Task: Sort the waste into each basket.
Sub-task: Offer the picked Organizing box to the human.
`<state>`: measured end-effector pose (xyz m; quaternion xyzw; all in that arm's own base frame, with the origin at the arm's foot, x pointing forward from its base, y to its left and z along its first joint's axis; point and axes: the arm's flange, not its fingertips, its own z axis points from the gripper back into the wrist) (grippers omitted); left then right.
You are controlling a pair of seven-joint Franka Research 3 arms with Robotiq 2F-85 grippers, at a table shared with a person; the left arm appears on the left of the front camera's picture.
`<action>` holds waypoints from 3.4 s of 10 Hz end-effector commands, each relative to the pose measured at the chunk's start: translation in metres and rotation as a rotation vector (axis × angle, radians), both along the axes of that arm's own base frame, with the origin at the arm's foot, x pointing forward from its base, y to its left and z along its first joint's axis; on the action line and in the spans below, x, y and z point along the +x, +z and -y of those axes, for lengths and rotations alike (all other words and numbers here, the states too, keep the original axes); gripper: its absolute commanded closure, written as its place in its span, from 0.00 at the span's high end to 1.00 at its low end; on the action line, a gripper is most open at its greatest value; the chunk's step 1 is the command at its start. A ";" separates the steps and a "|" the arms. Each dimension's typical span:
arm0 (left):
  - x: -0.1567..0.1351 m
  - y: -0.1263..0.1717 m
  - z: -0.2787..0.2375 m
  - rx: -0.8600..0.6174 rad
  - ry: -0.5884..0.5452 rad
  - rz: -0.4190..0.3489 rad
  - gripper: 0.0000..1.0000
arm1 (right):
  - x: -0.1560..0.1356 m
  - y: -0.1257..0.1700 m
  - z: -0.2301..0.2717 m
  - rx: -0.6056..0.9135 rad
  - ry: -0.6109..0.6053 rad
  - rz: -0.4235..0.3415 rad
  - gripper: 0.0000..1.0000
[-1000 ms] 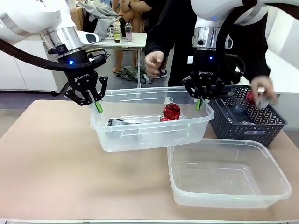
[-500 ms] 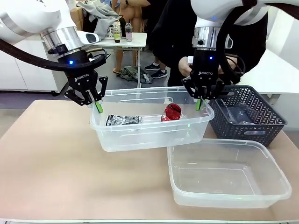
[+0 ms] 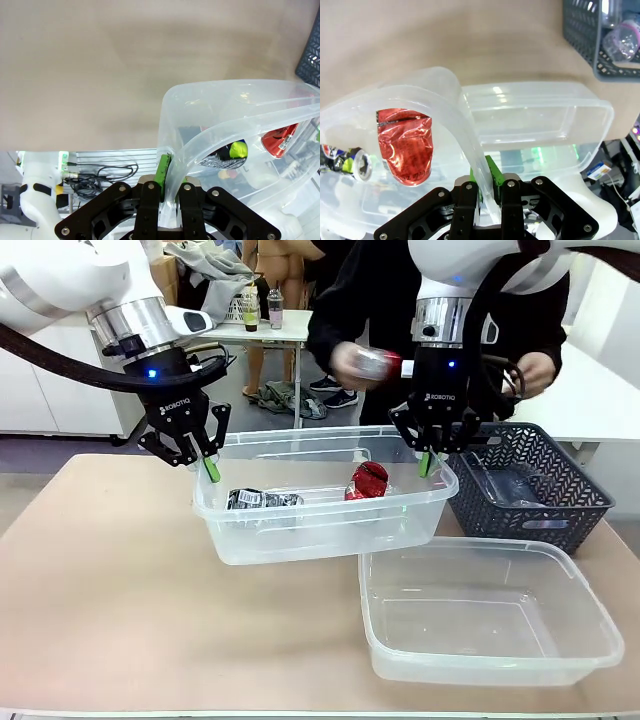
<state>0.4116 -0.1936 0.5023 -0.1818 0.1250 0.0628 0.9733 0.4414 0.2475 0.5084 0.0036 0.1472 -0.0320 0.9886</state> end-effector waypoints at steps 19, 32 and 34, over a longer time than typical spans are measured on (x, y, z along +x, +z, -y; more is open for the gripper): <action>0.000 0.014 0.001 -0.045 0.035 0.016 0.06 | -0.001 -0.005 0.002 -0.015 0.003 -0.003 0.05; 0.033 -0.004 0.001 0.068 -0.008 0.023 0.06 | 0.019 0.001 -0.010 -0.003 0.019 -0.004 0.05; 0.063 0.009 -0.001 0.054 0.080 0.187 0.06 | 0.056 0.008 -0.016 0.039 0.018 0.094 0.05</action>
